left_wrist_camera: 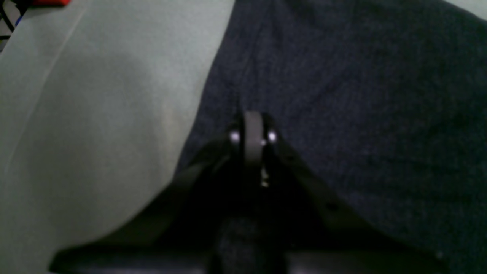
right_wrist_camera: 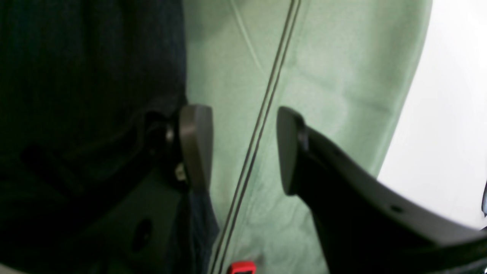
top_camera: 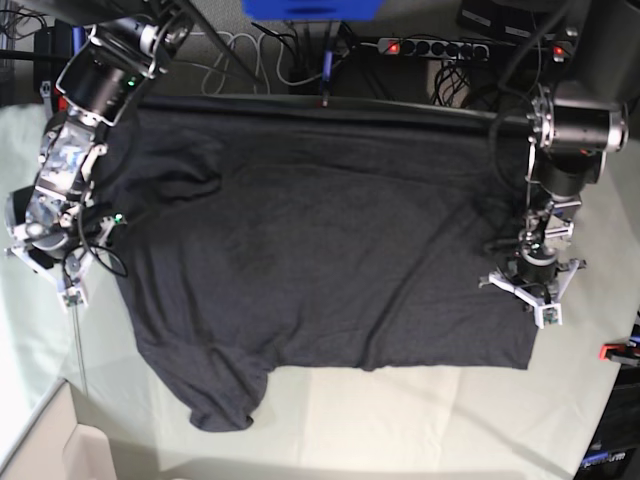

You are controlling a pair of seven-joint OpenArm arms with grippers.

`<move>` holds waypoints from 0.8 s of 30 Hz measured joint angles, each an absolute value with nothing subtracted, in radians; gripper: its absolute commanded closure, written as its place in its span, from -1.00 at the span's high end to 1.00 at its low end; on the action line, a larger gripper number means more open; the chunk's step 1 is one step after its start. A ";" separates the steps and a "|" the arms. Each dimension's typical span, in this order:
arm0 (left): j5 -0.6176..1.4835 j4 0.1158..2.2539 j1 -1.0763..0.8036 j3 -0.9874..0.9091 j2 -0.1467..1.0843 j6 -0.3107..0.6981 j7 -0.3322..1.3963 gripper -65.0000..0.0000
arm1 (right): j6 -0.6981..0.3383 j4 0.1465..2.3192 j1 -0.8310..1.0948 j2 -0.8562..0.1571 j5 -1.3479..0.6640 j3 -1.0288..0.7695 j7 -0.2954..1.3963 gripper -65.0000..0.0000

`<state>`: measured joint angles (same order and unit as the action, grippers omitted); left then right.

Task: Layout the t-shirt on the table in an organized manner, then fold the t-shirt properly
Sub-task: 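Release the edge and move both grippers down to the shirt sides, then grasp the shirt sides midway with both grippers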

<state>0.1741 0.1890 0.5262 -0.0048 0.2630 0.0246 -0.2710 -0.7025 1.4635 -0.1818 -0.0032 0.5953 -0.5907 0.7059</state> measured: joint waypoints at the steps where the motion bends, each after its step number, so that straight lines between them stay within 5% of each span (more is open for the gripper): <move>1: 0.175 0.189 0.526 -0.005 0.263 0.024 -0.271 -0.99 | -0.702 1.464 -0.182 -0.003 0.595 -0.591 0.706 -0.14; 14: 0.173 0.327 0.480 -0.006 0.260 0.008 -0.205 -0.92 | -0.702 1.464 -0.181 -0.003 0.595 -0.591 0.706 -0.14; 22: 0.212 0.455 0.450 -0.006 0.263 0.002 -0.130 0.25 | -0.702 1.464 -0.177 -0.003 0.595 -0.591 0.707 -0.14; 24: 0.227 0.480 0.432 -0.006 0.267 0.003 -0.131 0.41 | -0.702 1.464 -0.177 -0.003 0.595 -0.591 0.707 -0.14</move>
